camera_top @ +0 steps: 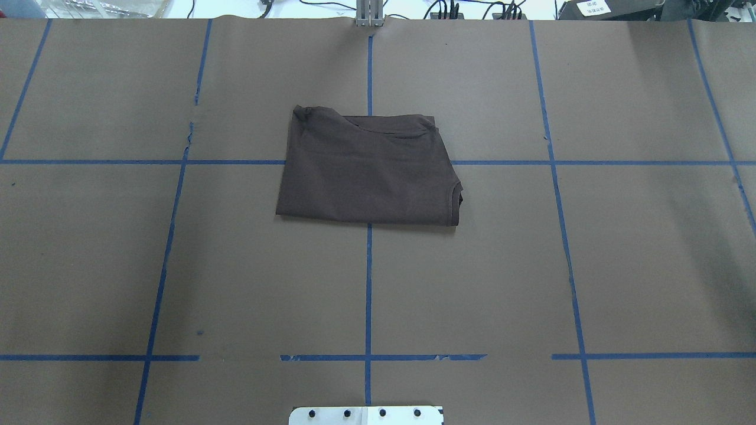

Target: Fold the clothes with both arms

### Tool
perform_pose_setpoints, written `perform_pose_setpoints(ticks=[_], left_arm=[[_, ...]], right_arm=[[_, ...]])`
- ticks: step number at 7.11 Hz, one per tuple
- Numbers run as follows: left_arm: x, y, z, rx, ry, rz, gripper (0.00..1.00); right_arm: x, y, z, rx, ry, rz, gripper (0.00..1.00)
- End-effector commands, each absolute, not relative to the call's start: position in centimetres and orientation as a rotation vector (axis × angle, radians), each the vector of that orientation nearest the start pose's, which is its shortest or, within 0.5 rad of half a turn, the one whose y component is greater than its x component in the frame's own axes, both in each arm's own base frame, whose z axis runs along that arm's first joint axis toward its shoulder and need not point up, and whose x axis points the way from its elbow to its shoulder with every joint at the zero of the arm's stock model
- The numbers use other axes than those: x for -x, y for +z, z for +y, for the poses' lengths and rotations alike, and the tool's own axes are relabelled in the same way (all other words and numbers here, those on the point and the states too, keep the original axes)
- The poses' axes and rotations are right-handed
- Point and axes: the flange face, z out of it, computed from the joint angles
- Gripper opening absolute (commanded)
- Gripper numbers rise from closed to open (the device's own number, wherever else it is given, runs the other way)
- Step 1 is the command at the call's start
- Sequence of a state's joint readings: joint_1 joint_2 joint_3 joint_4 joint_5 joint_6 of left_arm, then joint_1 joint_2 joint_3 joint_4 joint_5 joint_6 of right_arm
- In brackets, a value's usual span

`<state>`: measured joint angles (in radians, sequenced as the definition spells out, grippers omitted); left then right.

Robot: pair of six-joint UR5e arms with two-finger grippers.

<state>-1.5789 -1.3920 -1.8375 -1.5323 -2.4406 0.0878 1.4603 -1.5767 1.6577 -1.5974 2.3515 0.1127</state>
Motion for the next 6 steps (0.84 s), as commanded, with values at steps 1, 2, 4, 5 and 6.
perform_pose_setpoints(ticks=[1,2,4,5,6], left_arm=[[6.0,60.9,-41.9,-0.087,0.098,0.867,1.00],[6.0,60.3,-41.9,-0.096,0.104,0.866,1.00],[6.0,60.1,-42.0,-0.100,0.104,0.868,1.00],[6.1,59.2,-43.1,-0.118,0.111,0.862,1.00],[6.1,58.7,-43.4,-0.129,0.117,0.864,1.00]], right_arm=[[-0.8,62.3,-49.5,0.044,-0.014,-0.796,1.00],[-0.8,62.8,-49.5,0.052,-0.010,-0.794,1.00],[-0.8,62.7,-49.5,0.049,-0.014,-0.796,1.00],[-0.8,62.5,-49.5,0.045,-0.017,-0.796,1.00],[-0.8,62.6,-49.5,0.046,-0.016,-0.794,1.00]])
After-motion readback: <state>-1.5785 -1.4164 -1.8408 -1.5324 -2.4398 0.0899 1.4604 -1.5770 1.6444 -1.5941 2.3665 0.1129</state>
